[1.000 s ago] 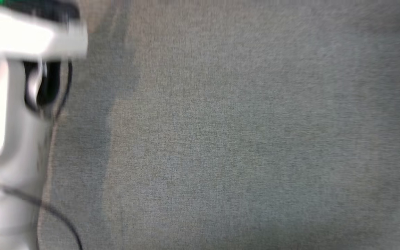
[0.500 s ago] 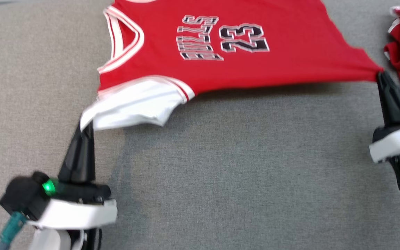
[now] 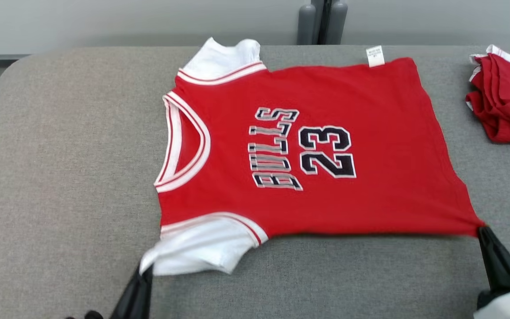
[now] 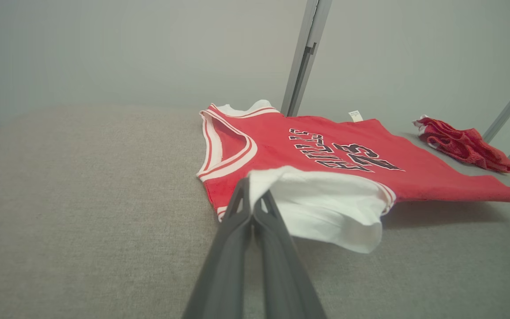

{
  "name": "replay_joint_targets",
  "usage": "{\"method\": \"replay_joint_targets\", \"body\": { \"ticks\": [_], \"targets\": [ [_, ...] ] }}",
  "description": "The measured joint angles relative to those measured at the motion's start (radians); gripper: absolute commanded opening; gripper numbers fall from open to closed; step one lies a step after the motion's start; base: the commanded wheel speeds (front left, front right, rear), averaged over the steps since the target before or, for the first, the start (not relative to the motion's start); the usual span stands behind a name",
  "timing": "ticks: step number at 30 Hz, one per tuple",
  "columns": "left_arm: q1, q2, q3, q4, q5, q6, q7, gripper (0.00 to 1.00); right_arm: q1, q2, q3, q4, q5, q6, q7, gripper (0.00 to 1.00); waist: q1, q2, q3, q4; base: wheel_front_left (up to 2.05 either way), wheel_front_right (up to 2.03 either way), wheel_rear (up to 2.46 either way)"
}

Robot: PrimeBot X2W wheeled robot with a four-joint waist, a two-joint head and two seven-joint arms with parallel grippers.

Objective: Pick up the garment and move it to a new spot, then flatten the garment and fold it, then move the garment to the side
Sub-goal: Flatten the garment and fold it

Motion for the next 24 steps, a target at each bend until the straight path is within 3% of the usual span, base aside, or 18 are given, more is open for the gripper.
{"method": "replay_joint_targets", "body": {
  "ticks": [5,9,17,24],
  "targets": [
    [0.078,0.021,-0.047,-0.049,-0.022,-0.019,0.054,0.0,0.116,0.017,-0.043,-0.067,-0.018,0.0,0.0,0.0,0.0001,0.0,-0.012,-0.011,0.0,0.0,0.0],
    [0.069,0.029,-0.068,-0.078,-0.052,-0.029,0.079,0.0,0.112,0.021,-0.057,-0.085,-0.012,0.0,0.0,0.0,0.0,0.0,-0.014,-0.02,0.0,0.0,0.0],
    [-0.121,0.0,-0.047,-0.053,-0.106,-0.031,0.092,0.0,-0.054,0.006,0.025,-0.003,0.083,0.0,0.003,0.0,0.0,0.0,-0.015,-0.021,0.0,0.0,0.0],
    [-0.298,-0.003,-0.05,0.075,-0.102,-0.035,0.09,0.0,-0.221,-0.003,0.068,0.121,0.098,0.0,0.016,0.0,0.0,0.0,0.028,-0.015,0.0,0.0,0.0]
  ]
}}
